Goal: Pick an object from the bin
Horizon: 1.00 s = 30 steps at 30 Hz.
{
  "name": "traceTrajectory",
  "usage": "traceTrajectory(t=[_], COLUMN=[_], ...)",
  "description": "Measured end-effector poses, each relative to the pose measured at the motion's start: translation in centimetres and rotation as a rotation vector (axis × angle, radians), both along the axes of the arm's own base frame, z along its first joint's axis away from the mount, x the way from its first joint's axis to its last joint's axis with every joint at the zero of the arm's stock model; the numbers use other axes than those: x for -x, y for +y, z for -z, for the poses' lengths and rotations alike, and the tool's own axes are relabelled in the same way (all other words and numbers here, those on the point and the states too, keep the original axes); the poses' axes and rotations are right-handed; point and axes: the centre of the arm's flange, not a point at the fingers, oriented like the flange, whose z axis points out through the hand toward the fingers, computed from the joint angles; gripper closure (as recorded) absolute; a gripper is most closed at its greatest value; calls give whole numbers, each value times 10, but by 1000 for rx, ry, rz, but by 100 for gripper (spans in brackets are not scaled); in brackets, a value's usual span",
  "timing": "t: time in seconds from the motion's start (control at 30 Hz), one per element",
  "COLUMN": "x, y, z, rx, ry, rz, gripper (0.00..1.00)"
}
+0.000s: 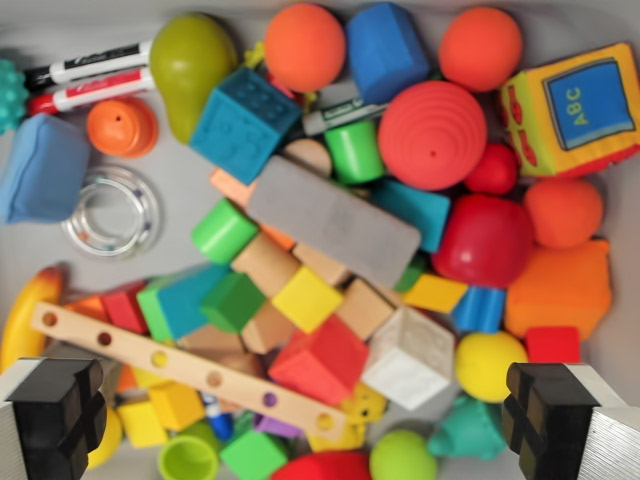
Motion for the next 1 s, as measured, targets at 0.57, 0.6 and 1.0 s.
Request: traceTrajectory(t=[0.57, 0.6, 1.0], x=[0, 0, -2], y=[1, 1, 11], z=[0, 1, 9], rx=[0, 0, -2], ry=[1, 1, 7], rz=[-1, -2, -3], gripper=[0, 0, 0])
